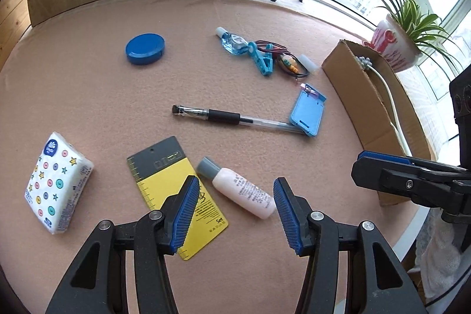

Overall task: Organize objects
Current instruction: 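Set the yellow card down beside the tissue pack and open the left gripper, then grasp the pink lotion bottle with the right gripper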

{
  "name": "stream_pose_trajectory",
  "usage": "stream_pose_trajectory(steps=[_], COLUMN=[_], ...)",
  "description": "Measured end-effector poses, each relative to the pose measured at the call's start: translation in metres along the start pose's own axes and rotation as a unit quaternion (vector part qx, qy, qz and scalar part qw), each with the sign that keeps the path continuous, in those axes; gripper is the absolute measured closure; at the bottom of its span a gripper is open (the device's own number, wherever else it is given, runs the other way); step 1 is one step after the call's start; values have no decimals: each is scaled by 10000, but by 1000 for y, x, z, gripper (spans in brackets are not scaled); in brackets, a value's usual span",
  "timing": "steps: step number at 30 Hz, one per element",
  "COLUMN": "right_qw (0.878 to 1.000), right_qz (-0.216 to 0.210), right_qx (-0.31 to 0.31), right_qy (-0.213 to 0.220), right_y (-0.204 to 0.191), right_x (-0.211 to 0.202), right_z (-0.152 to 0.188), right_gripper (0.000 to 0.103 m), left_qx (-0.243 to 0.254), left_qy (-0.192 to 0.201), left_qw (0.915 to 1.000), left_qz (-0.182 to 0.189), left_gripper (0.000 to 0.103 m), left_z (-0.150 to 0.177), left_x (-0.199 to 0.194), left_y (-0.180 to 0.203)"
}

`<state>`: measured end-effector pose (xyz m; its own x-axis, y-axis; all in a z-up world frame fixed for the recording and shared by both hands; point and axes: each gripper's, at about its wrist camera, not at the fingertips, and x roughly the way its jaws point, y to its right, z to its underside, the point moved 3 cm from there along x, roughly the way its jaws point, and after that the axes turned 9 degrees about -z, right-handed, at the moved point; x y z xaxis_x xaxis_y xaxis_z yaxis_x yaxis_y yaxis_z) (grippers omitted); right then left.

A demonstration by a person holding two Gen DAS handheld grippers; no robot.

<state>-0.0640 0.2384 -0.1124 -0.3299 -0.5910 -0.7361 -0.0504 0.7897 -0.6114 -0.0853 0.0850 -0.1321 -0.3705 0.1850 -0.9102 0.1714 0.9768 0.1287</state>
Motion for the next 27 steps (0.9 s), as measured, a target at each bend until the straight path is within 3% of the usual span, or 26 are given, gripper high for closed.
stream_pose_trajectory(steps=[12, 16, 19, 27], right_qw=[9998, 9999, 9999, 9990], right_qz=[61, 58, 69, 127], right_qx=[172, 150, 75, -206], right_qy=[52, 8, -76, -380], right_y=[15, 12, 7, -12], right_x=[-4, 3, 13, 48], right_z=[-5, -6, -8, -7], right_gripper=[51, 51, 51, 51], left_qx=[-29, -142, -502, -1044], left_qy=[2, 217, 324, 414], left_qw=[10000, 9995, 9979, 9927], left_qz=[-60, -197, -243, -445], left_gripper=[47, 47, 46, 46], left_z=[0, 3, 7, 18], left_x=[12, -8, -20, -35], left_y=[5, -19, -49, -109])
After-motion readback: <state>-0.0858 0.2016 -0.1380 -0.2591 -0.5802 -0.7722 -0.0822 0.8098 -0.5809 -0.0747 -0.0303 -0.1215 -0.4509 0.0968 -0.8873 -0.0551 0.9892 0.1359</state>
